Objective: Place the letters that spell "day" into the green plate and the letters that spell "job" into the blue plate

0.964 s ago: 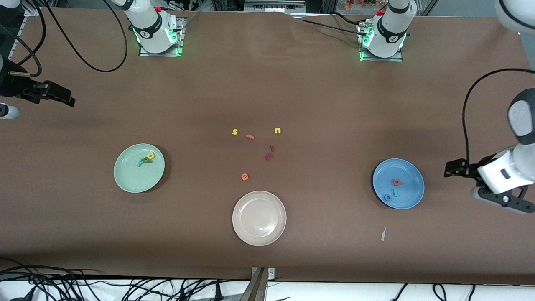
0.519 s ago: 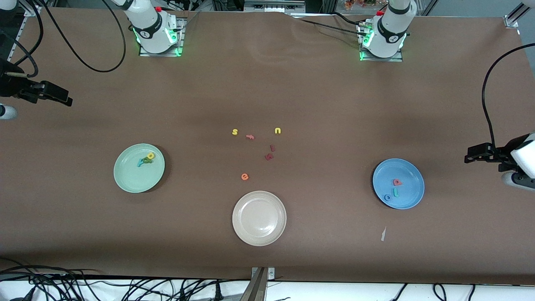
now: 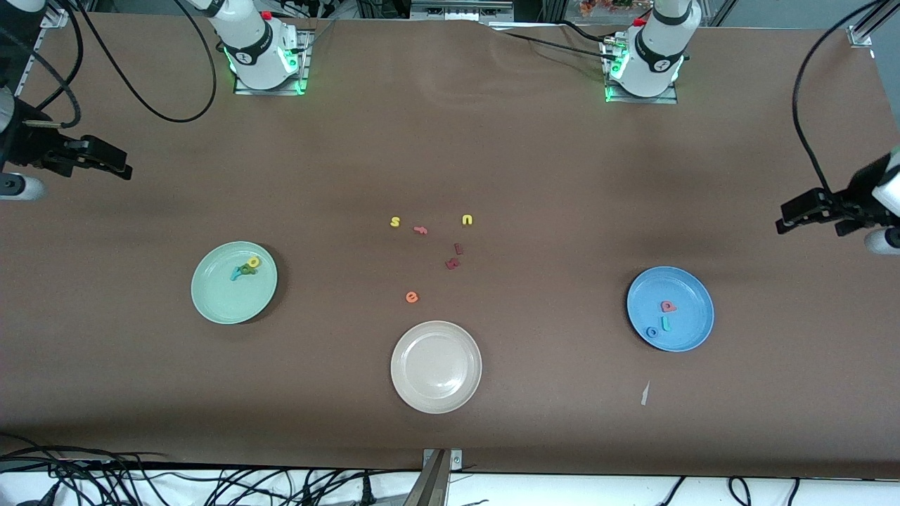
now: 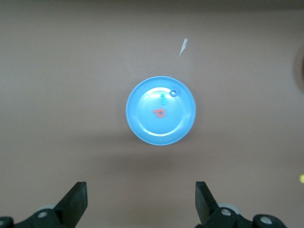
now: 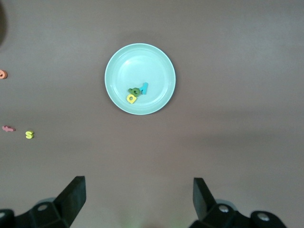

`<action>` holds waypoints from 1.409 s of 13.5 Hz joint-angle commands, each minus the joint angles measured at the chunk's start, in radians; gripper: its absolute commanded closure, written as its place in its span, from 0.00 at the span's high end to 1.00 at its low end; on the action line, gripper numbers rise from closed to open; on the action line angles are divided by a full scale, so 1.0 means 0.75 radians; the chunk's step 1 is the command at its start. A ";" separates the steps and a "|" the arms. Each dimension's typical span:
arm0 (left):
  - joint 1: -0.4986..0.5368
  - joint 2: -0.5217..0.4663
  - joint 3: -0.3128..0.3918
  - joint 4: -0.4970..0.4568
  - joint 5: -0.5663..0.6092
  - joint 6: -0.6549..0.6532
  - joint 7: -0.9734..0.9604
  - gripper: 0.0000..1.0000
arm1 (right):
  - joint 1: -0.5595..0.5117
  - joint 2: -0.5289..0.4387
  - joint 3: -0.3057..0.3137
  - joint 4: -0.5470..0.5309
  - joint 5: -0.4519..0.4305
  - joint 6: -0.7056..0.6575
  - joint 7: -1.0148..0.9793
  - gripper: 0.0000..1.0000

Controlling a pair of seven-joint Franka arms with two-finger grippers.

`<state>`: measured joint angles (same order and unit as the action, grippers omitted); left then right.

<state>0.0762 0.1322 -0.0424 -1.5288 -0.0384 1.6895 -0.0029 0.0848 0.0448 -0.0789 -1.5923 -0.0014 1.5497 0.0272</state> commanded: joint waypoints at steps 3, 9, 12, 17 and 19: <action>-0.016 -0.107 -0.029 -0.072 -0.016 0.026 -0.115 1.00 | 0.022 0.024 -0.001 0.041 -0.023 -0.001 -0.012 1.00; -0.016 -0.127 -0.023 -0.074 0.004 -0.007 -0.105 1.00 | 0.024 0.024 0.001 0.078 -0.023 0.006 -0.010 1.00; 0.007 -0.086 -0.027 -0.058 0.004 -0.025 -0.103 1.00 | 0.026 0.026 0.001 0.082 -0.019 0.008 -0.010 1.00; 0.007 -0.082 -0.029 -0.052 0.004 -0.038 -0.119 1.00 | 0.022 0.036 0.001 0.082 -0.023 0.008 -0.006 1.00; 0.009 -0.082 -0.029 -0.052 0.002 -0.038 -0.119 1.00 | 0.022 0.036 0.001 0.084 -0.023 0.008 -0.004 1.00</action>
<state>0.0786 0.0745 -0.0630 -1.5689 -0.0383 1.6716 -0.0835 0.1022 0.0616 -0.0794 -1.5547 -0.0074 1.5611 0.0278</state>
